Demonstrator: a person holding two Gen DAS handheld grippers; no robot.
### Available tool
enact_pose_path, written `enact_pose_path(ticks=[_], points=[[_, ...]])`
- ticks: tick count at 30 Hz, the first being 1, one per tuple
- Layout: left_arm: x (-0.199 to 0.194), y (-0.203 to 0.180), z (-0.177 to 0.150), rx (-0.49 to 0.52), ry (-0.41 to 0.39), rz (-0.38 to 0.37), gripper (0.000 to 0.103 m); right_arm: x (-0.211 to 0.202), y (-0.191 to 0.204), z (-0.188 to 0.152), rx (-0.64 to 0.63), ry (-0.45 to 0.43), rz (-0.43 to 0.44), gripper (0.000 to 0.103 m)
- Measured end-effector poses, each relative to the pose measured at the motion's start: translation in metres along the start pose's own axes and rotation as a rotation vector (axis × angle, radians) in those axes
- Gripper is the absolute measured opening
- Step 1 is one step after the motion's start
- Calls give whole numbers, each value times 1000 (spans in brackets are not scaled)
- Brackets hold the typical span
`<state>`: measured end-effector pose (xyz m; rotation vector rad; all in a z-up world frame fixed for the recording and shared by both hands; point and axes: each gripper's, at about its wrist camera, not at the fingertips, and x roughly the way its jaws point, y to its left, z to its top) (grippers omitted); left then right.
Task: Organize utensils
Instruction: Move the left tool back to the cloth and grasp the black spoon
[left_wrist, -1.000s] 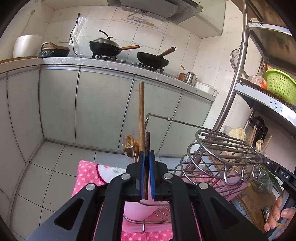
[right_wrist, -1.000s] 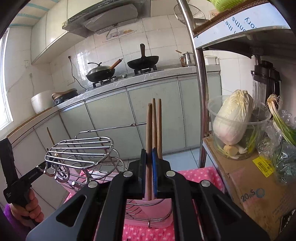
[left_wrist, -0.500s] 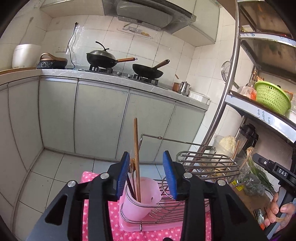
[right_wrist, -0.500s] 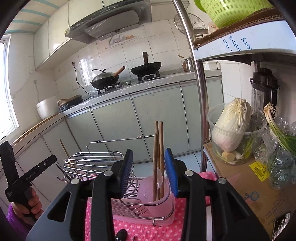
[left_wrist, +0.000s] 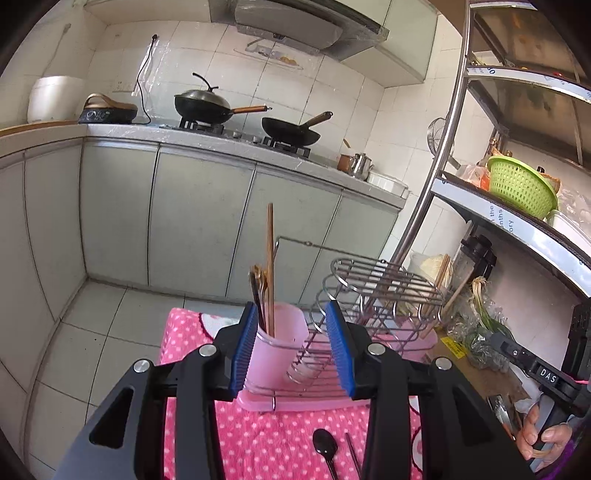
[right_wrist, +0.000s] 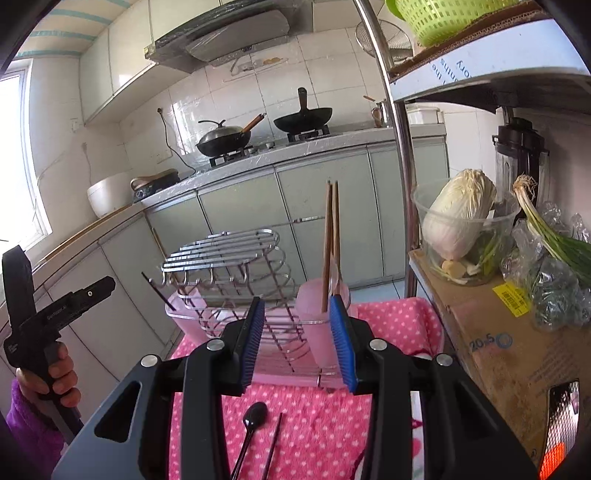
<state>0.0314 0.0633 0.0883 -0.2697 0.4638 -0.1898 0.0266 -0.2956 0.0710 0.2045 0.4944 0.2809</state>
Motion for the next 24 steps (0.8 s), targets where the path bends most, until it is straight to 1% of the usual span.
enact_pose_path(ticks=[5, 9, 12, 17, 22, 24], points=[[9, 0, -31, 2, 113, 5, 37, 11, 3, -33, 9, 120, 2, 37], [26, -4, -56, 1, 232, 9, 37, 26, 4, -60, 31, 219, 0, 37], [40, -7, -75, -19, 320, -4, 37, 37, 3, -79, 54, 299, -3, 37], [67, -13, -108, -42, 474, -6, 37, 55, -7, -106, 116, 416, 0, 37], [98, -19, -131, -79, 634, -10, 37, 67, -18, -123, 165, 498, 10, 37], [111, -22, -138, -101, 693, -17, 37, 70, -22, -127, 181, 516, 18, 37]])
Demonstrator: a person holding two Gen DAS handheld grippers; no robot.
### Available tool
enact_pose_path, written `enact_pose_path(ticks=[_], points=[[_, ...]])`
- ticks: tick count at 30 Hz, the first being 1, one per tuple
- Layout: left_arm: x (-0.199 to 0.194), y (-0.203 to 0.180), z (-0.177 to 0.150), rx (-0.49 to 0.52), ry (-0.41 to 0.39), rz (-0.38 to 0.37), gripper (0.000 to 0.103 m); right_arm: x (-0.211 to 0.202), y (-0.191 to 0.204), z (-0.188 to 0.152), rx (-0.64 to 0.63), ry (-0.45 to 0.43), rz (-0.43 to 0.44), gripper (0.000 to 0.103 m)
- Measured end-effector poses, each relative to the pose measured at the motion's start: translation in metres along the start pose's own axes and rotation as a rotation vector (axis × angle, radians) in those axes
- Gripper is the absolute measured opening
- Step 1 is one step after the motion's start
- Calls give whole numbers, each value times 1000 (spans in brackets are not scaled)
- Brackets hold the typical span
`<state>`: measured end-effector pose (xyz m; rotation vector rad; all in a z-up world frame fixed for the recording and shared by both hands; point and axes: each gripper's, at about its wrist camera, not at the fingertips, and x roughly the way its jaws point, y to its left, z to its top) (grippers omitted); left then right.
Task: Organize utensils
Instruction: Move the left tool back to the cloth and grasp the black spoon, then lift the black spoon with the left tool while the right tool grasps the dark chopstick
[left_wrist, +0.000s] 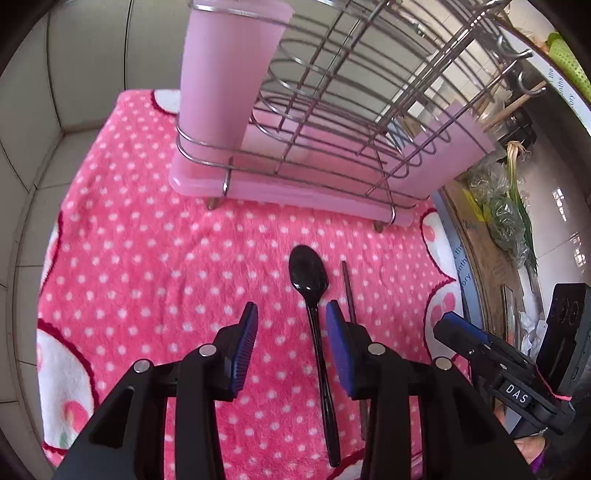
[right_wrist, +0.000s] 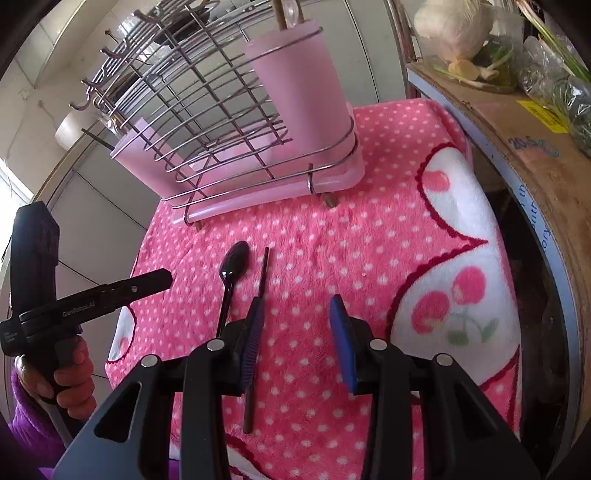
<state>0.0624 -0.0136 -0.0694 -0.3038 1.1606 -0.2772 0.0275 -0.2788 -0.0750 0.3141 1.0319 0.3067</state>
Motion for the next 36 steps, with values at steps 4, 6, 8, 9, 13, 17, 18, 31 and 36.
enact_pose_path(ticks=[4, 6, 8, 9, 13, 17, 18, 31, 36], points=[[26, -12, 8, -1, 95, 11, 37, 4, -7, -1, 18, 14, 10, 37], [35, -21, 13, 16, 115, 51, 36, 4, -10, -1, 29, 13, 18, 37], [46, -31, 17, 41, 139, 81, 36, 4, -14, -1, 42, 10, 30, 37], [52, -34, 18, 42, 156, 106, 36, 4, -15, -2, 49, 9, 38, 37], [74, -41, 22, 47, 196, 162, 33, 5, -18, -2, 63, 16, 57, 37], [80, -47, 22, 66, 162, 220, 22, 5, -16, -1, 59, 17, 60, 37], [81, -48, 22, 68, 152, 232, 10, 6, -15, -1, 55, 19, 59, 37], [4, -2, 21, 33, -17, 120, 4, 46, 17, 28, 42, 116, 92, 24], [-28, 17, 14, 38, -81, 82, 4, 77, 37, 44, 1, 179, 22, 24]])
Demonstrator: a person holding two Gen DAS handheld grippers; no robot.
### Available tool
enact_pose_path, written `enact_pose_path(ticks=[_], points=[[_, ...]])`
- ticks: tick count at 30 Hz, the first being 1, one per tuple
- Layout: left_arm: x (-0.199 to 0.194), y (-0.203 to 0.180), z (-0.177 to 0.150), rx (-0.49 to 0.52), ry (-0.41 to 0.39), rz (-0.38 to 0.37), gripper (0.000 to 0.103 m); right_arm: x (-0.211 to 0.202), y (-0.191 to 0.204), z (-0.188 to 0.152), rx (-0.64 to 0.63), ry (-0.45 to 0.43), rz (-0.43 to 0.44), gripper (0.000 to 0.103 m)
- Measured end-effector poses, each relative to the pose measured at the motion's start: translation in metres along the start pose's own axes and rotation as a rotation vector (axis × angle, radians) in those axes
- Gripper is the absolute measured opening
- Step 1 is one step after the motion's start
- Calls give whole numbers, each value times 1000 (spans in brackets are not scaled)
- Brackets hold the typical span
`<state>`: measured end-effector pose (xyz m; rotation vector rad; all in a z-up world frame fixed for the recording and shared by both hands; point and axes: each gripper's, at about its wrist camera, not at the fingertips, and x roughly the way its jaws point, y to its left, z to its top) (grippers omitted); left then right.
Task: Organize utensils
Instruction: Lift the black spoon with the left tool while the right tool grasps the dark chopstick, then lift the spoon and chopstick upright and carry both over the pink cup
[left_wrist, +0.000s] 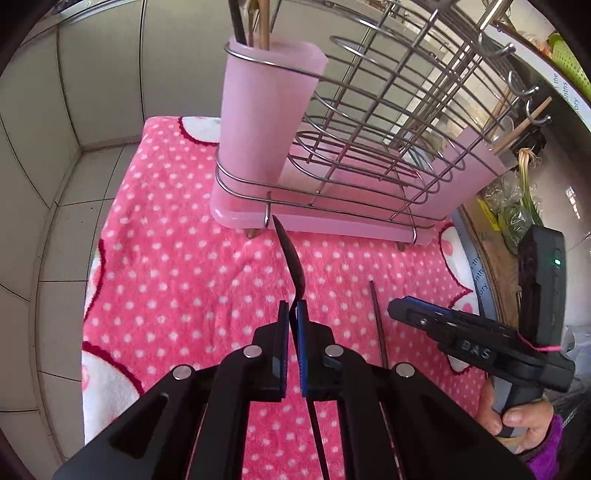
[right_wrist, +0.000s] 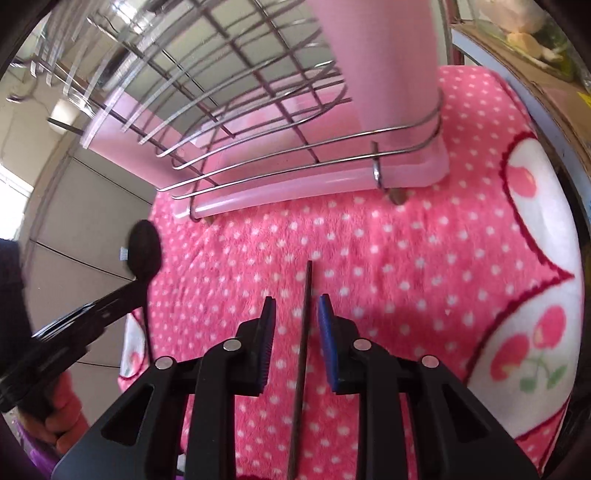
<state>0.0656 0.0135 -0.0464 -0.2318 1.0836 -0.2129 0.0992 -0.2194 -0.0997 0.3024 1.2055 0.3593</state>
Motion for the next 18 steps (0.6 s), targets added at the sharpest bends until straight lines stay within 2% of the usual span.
enact_pose_path(ticks=[8, 9, 11, 15, 18], points=[[-25, 18, -7, -10, -41, -52, 4, 32, 15, 12, -32, 72, -147, 24], [-26, 19, -6, -9, -45, -56, 4, 35, 18, 12, -40, 73, -160, 22], [-25, 20, -8, -9, -54, -58, 4, 39, 23, 12, -69, 68, -201, 9], [-25, 21, -10, -6, -68, -64, 4, 41, 28, 10, -91, 40, -213, 5], [-34, 21, -12, 2, -100, -62, 4, 32, 25, 3, -67, -1, -165, 4]])
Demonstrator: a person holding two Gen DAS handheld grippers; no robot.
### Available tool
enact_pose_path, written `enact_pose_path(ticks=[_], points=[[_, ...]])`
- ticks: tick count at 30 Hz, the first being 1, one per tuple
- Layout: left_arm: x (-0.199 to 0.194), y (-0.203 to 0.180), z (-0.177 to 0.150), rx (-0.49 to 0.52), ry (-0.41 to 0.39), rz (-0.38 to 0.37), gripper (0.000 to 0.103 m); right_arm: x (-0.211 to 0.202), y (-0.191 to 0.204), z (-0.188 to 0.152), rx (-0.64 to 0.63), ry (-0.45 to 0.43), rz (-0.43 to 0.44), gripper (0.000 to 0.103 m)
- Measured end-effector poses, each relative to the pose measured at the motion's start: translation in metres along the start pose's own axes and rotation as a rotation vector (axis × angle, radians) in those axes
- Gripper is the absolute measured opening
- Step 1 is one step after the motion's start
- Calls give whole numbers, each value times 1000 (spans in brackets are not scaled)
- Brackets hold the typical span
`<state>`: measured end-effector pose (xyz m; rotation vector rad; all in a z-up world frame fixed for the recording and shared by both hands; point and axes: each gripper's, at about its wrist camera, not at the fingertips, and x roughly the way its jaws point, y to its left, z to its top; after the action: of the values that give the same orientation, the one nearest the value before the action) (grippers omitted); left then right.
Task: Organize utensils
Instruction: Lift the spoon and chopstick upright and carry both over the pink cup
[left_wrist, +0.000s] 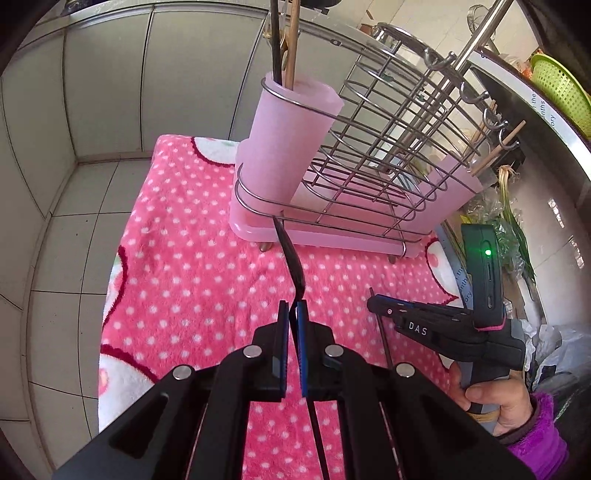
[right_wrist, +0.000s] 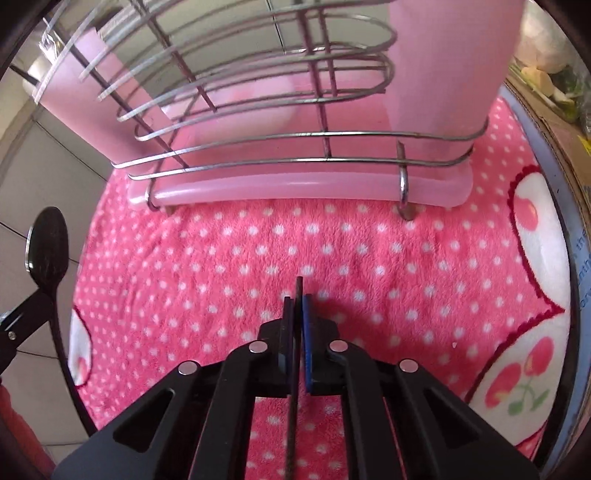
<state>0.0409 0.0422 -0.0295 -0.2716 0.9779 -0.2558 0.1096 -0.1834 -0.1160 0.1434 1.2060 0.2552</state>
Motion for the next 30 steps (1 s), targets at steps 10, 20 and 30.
enact_pose_path(ticks=[10, 20, 30], points=[[-51, -11, 13, 23, -229, -14, 4, -107, -27, -30, 9, -318, 102, 4], [-119, -36, 43, 60, -527, -2, 4, -220, -45, -14, 26, -663, 137, 4], [-157, -60, 88, 90, -751, 69, 4, -294, -50, 29, -6, -970, 115, 4]])
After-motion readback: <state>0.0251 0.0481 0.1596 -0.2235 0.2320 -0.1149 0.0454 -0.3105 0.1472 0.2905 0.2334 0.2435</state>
